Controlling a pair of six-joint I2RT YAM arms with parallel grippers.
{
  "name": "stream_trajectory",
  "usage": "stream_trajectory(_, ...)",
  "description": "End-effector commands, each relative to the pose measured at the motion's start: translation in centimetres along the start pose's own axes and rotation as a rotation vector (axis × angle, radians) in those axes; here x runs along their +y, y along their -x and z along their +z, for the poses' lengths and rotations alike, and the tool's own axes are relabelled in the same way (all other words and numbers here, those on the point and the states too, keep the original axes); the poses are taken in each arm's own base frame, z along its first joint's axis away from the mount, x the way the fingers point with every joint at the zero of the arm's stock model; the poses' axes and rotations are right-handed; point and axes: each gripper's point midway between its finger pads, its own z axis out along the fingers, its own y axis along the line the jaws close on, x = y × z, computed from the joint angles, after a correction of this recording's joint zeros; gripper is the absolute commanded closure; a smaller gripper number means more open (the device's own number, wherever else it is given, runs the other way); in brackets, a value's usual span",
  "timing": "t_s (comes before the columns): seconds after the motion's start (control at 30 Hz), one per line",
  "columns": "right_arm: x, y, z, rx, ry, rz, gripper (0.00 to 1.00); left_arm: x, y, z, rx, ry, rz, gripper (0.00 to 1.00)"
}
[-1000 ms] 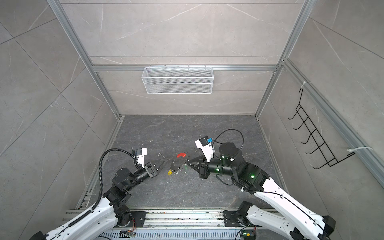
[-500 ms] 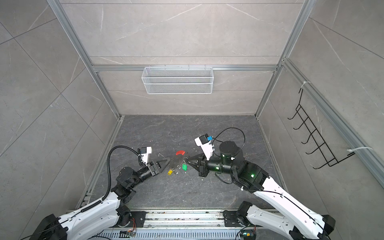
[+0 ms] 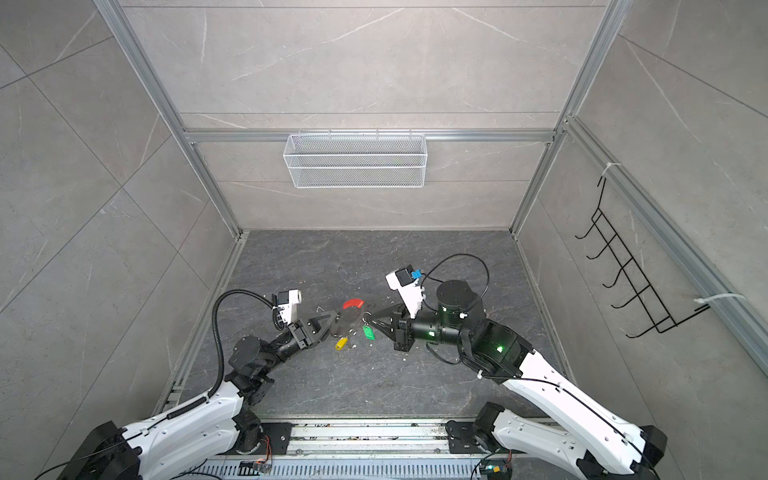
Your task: Remove the keys from the keyring
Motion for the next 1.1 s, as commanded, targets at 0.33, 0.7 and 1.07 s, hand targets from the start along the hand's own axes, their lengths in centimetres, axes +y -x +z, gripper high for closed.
stream_trajectory(0.33,-1.0,-1.5,0.0,0.02,-0.025,0.007,1.0,-3.4,-0.1,-0.9,0.014,-0.08,0.073,0.68)
stream_trajectory(0.7,-1.4,-2.2,-0.1,0.041,-0.037,-0.011,1.0,-3.6,0.0,-0.8,0.025,-0.058,0.08,0.9)
stream_trajectory(1.07,-1.5,-2.9,-0.1,0.075,-0.039,-0.08,1.0,-4.3,0.0,-0.8,0.038,-0.058,0.103,1.0)
